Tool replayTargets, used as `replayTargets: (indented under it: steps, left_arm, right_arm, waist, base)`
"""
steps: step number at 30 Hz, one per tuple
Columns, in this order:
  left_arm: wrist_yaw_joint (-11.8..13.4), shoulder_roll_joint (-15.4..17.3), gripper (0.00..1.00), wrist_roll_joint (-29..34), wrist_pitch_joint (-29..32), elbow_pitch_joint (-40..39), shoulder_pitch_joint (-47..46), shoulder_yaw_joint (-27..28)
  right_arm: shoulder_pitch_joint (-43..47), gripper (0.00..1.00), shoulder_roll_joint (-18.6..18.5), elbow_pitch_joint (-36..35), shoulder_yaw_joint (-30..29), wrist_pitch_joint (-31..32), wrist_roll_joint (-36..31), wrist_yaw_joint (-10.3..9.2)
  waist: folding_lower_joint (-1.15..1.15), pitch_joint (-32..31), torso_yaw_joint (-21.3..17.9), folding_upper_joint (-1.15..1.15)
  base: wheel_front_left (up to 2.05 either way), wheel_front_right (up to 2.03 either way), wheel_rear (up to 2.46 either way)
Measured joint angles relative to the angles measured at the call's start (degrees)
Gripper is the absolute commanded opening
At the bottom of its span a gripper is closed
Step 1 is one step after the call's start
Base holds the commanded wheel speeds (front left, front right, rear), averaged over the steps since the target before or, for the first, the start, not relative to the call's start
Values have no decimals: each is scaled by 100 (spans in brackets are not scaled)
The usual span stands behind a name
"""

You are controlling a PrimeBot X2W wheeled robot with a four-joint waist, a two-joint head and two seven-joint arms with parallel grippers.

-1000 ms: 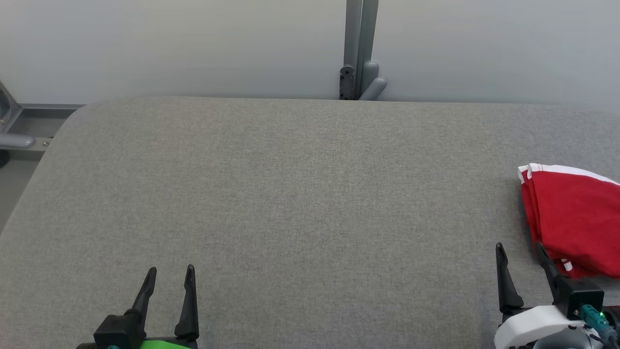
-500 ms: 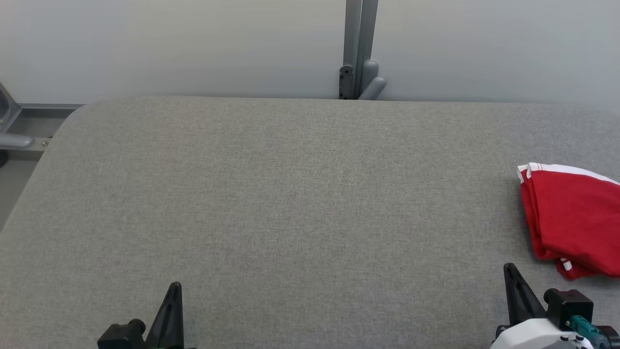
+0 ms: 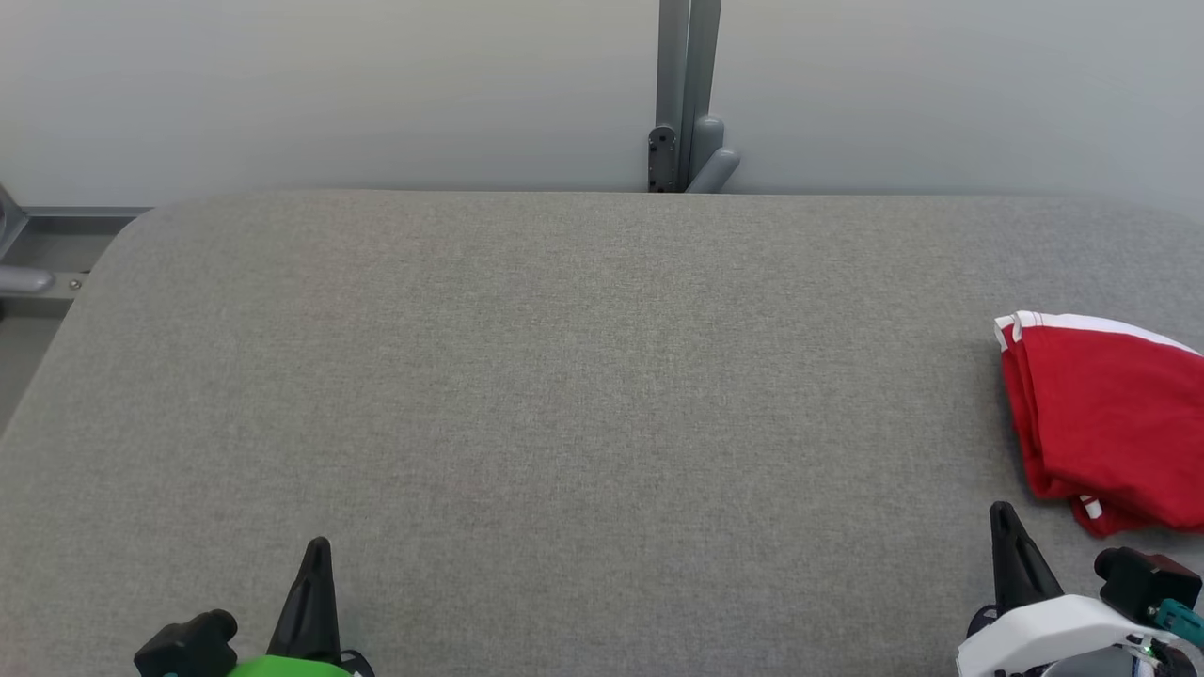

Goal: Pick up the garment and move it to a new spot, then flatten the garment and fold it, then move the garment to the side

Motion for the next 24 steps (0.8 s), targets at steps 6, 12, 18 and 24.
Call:
replayTargets:
  steps: [6, 12, 18, 24]
  left_arm:
    - [0, 9, 0, -556, 142, -3, -81, 41]
    - [-3, 20, 0, -1114, 260, -12, -156, 99]
    - [-8, 29, 0, -1589, 381, -20, -240, 147]
    - [-20, 33, 0, -2036, 494, -27, -306, 177]
  right_arm:
    - [-95, 0, -3, -25, 3, 142, 642, 0]
    - [-141, 0, -8, -35, 3, 269, 1240, 0]
    - [-220, 0, -11, -53, 3, 405, 1780, 0]
    - [-292, 0, -14, -58, 3, 519, 2308, 0]
  waist:
    - [0, 3, -32, 0]
    - [0, 5, -65, 0]
    - [0, 7, -98, 0]
    - [0, 9, -130, 0]
  base:
    - [0, 0, 0]
    - [0, 0, 0]
    - [0, 0, 0]
    - [0, 0, 0]
